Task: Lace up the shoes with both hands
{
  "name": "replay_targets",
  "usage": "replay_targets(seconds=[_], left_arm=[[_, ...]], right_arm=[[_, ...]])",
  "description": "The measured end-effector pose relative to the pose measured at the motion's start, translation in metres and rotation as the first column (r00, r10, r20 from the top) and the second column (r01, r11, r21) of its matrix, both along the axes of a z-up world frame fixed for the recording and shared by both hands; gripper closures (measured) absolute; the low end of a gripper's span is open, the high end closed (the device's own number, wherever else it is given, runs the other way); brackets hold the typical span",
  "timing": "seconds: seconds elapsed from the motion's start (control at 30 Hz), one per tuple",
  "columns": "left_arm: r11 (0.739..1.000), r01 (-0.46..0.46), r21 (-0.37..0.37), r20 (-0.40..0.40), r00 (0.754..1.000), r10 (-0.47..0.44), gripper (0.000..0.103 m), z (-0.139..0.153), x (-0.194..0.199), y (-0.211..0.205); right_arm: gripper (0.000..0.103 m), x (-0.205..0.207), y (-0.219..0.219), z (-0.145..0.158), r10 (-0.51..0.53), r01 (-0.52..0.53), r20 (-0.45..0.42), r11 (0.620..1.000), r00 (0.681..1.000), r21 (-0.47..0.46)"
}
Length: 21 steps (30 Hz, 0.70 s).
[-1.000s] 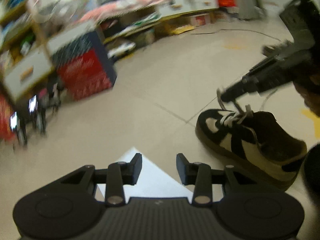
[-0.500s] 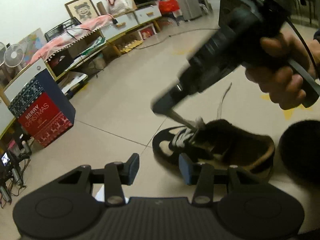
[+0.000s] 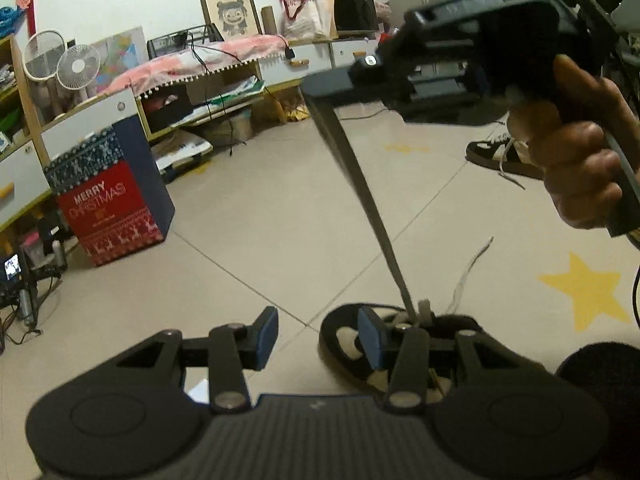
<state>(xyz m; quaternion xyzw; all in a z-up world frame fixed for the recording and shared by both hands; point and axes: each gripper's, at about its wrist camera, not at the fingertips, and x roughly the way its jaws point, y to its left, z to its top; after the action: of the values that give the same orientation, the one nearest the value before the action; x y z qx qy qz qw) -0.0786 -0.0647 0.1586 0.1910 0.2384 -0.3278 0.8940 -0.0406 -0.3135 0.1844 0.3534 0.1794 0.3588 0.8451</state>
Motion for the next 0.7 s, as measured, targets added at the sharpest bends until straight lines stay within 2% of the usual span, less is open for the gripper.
replay_targets(seconds=[0.13,0.23,0.3,0.4,0.47,0.53,0.57,0.67,0.7], left_arm=[[1.000,-0.005,-0.023,0.006,1.000,0.005,0.057,0.006,0.002,0.001],[1.000,-0.010,-0.019,0.018,1.000,0.010,0.057,0.008,0.001,0.003],[1.000,-0.017,-0.017,0.025,1.000,0.018,0.057,0.010,0.001,0.006],[0.999,-0.037,-0.022,0.032,0.999,0.038,0.057,0.015,0.004,0.013],[0.998,-0.054,-0.011,0.049,0.997,0.054,0.057,0.018,0.003,0.017],[0.998,-0.063,0.011,0.075,0.995,0.062,0.056,0.021,0.001,0.021],[0.998,-0.063,0.029,0.093,0.994,0.060,0.056,0.022,-0.001,0.023],[0.988,-0.038,0.147,0.175,0.985,0.012,0.055,0.017,-0.011,0.020],[0.976,-0.019,0.215,0.218,0.975,-0.030,0.055,0.013,-0.018,0.016]], right_arm=[[0.100,0.000,-0.005,0.023,-0.002,0.003,0.072,1.000,0.997,-0.019],[0.100,0.002,-0.007,0.039,-0.036,0.043,0.116,0.998,0.993,-0.056],[0.100,0.000,-0.002,0.053,-0.050,0.081,0.186,0.983,0.981,-0.164],[0.101,-0.007,0.012,0.071,-0.027,0.131,0.310,0.938,0.950,-0.321],[0.101,-0.015,0.031,0.077,0.034,0.173,0.397,0.863,0.917,-0.474],[0.101,-0.026,0.056,0.070,0.144,0.218,0.467,0.740,0.873,-0.636],[0.101,-0.030,0.067,0.062,0.205,0.213,0.467,0.688,0.860,-0.694],[0.101,-0.041,0.093,0.035,0.368,0.180,0.427,0.547,0.826,-0.818],[0.101,-0.044,0.099,0.028,0.406,0.171,0.411,0.509,0.816,-0.843]])
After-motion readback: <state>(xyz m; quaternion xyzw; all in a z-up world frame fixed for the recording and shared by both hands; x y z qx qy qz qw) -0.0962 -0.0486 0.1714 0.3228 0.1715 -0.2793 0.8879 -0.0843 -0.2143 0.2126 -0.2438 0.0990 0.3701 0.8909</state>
